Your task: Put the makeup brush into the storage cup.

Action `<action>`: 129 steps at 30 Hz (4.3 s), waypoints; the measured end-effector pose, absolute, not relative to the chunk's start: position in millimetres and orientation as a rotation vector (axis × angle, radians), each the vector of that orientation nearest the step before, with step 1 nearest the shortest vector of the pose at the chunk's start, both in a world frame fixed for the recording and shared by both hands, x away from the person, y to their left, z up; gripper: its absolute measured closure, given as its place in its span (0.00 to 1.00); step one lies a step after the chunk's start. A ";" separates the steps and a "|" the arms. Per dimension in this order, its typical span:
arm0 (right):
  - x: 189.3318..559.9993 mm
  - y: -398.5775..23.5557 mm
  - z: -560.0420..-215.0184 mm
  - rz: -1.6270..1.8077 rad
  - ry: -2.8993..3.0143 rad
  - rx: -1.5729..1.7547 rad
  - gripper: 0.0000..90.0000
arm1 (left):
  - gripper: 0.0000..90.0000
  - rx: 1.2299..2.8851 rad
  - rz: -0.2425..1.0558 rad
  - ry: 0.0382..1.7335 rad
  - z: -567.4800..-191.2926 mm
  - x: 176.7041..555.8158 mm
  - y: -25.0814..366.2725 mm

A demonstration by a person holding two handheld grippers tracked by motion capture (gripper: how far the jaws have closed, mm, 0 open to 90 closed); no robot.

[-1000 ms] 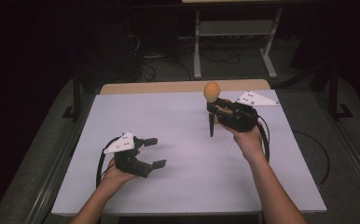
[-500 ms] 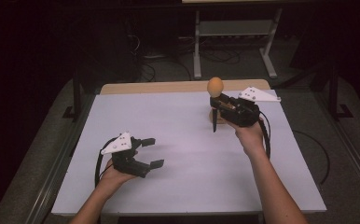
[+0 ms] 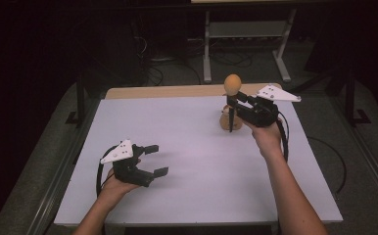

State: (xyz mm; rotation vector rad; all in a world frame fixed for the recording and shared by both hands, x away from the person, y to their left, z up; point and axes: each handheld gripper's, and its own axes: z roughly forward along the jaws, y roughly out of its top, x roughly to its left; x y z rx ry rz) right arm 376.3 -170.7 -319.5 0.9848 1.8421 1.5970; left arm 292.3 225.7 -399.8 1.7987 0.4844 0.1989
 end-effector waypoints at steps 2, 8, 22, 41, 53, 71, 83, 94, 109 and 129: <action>377.8 -171.8 -318.8 1.593 1.837 0.989 0.68 | 0.14 1.807 0.206 0.478 -399.7 290.3 226.5; 382.2 -172.3 -313.2 1.566 1.825 0.982 0.68 | 0.14 1.806 0.215 0.485 -398.5 285.2 234.1; 397.1 -178.4 -313.7 1.540 1.783 1.017 0.68 | 0.14 1.772 0.219 0.546 -401.2 274.4 247.9; 413.8 -178.5 -317.3 1.529 1.716 1.053 0.68 | 0.14 1.767 0.235 0.575 -409.5 267.3 261.9; 425.9 -181.8 -320.2 1.483 1.676 1.086 0.68 | 0.14 1.763 0.239 0.577 -410.5 267.9 263.5; 445.2 -185.6 -335.4 1.436 1.680 1.136 0.68 | 0.14 1.764 0.235 0.575 -411.3 267.9 263.1; 454.3 -180.6 -345.4 1.388 1.704 1.136 0.68 | 0.14 1.772 0.237 0.568 -411.3 268.0 263.4; 460.7 -176.3 -355.7 1.345 1.755 1.144 0.68 | 0.14 1.772 0.236 0.571 -411.3 268.1 264.7; 463.1 -175.8 -363.2 1.291 1.813 1.165 0.68 | 0.14 1.768 0.234 0.574 -410.9 268.2 265.2; 453.0 -184.5 -368.4 1.348 1.870 1.237 0.33 | 0.14 1.771 0.233 0.569 -410.8 267.5 263.4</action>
